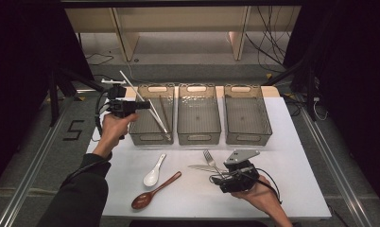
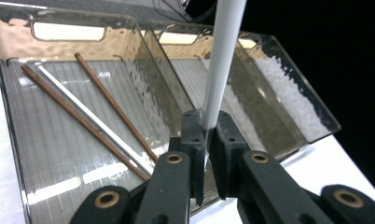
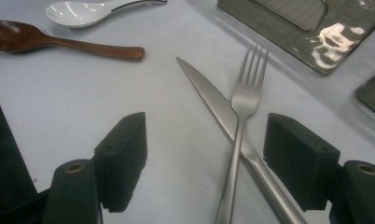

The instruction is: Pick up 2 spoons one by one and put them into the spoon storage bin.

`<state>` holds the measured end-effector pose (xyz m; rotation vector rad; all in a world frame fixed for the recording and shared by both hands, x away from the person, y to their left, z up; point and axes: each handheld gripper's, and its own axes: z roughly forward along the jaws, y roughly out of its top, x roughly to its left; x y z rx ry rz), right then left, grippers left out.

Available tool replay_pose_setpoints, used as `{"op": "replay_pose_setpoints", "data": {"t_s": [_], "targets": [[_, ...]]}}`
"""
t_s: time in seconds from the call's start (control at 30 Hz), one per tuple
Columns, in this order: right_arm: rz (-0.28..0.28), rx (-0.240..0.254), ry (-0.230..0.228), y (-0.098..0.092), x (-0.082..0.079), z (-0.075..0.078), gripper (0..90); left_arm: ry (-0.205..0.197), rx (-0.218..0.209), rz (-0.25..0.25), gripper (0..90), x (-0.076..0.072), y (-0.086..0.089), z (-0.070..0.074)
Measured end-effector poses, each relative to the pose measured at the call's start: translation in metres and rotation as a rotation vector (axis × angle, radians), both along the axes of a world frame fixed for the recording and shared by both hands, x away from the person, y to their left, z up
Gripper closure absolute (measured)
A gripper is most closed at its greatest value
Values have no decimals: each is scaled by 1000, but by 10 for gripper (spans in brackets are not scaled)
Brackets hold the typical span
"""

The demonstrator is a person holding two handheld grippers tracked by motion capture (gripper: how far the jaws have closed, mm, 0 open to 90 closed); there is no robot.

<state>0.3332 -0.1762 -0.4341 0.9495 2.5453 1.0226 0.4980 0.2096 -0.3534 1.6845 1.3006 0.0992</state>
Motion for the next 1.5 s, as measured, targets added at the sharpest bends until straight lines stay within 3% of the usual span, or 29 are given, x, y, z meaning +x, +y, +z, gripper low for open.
{"op": "replay_pose_setpoints", "data": {"t_s": [0.1, 0.9, 1.5], "targets": [[-2, 4, 1, -1, 0, 0, 310, 18, 35, -3, 839, 4, -3, -6], [-4, -1, -4, -4, -2, 1, 310, 144, 77, -12, 834, 20, -13, -35], [-5, 1, -2, -5, -2, 2, 310, 184, 125, -2, 829, 25, -18, -45]]}}
